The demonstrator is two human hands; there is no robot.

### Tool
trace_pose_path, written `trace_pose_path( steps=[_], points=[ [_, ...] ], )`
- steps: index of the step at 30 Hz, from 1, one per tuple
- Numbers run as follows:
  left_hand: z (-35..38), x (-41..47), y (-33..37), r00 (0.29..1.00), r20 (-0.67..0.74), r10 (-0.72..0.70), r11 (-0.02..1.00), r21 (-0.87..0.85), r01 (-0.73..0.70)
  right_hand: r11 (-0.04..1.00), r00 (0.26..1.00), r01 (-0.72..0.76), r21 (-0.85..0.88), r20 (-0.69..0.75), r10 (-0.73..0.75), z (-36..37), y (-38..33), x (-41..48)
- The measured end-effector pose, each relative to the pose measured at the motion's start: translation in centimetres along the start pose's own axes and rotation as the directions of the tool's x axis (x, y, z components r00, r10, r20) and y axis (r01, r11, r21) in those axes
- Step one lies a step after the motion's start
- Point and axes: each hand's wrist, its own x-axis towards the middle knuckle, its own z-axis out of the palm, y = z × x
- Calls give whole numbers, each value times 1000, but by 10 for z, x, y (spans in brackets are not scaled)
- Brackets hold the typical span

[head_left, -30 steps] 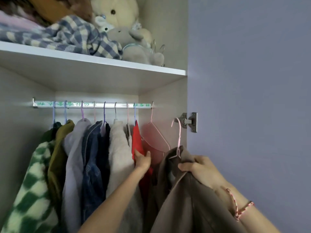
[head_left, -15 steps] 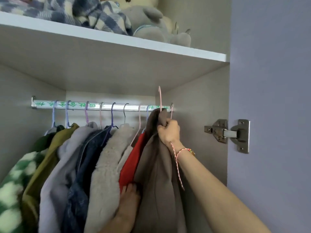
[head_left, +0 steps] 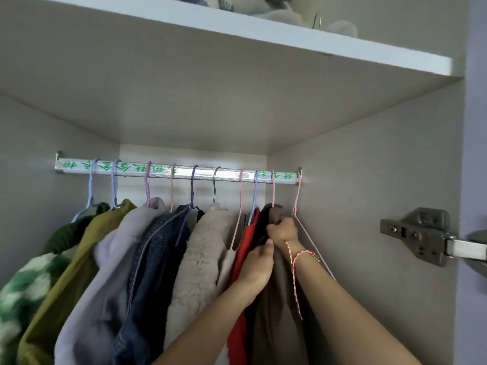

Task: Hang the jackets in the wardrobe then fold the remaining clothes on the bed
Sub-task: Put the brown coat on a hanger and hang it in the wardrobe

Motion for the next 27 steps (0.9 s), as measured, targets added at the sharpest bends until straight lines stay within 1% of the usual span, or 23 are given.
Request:
trace_pose_path(
  steps=[2,4,6,7,8,10,11,12,13,14,16,19,20,22,25,27],
  points=[
    [-4,-2,-8,1000,-2,10,998,57,-10,1000,1000,-4,6,8,4,7,4,-3],
    [-10,-5,-18,1000,-13,15,998,60,-14,998,1000,23,-51,-11,-24,13,0,-9],
    [-14,-17,-25,999,-16,29,998,65,-28,973,995,49,-226,-71,-66,14,-2,-18],
    [-15,-20,-24,999,-14,51,996,74,-50,944,982,87,-320,-130,-135,11,-5,-19],
    [-16,-30,-26,998,-10,67,993,100,-66,906,962,126,-405,-174,-211,8,-2,-25],
    [-15,-44,-25,995,7,98,986,137,-98,796,884,198,-572,-247,-397,-2,3,-28],
    [-14,-50,-24,994,20,112,982,150,-114,717,845,188,-671,-262,-467,-6,6,-28],
    [-13,-55,-23,992,33,124,979,160,-128,645,826,143,-750,-269,-496,-10,8,-28],
    [-11,-60,-21,990,45,133,975,173,-139,601,830,91,-794,-273,-487,-12,7,-29],
    [-10,-64,-17,987,51,149,970,185,-156,595,860,58,-802,-262,-438,-13,4,-32],
    [-6,-73,-10,982,60,181,959,212,-190,633,926,29,-773,-218,-309,-17,-2,-38],
    [-4,-82,0,980,90,175,951,241,-192,684,982,64,-727,-75,-171,-32,0,-45],
    [-5,-85,3,982,94,165,954,238,-183,711,989,72,-699,-43,-141,-38,2,-49],
    [-7,-88,6,986,84,144,966,204,-159,802,993,43,-596,-62,-99,-47,2,-56],
    [-10,-97,14,992,42,121,986,109,-125,936,996,-18,-352,-90,-15,-54,-6,-66],
    [-13,-103,21,995,7,96,994,43,-97,972,997,-35,-233,-79,17,-59,-12,-70]
  ],
)
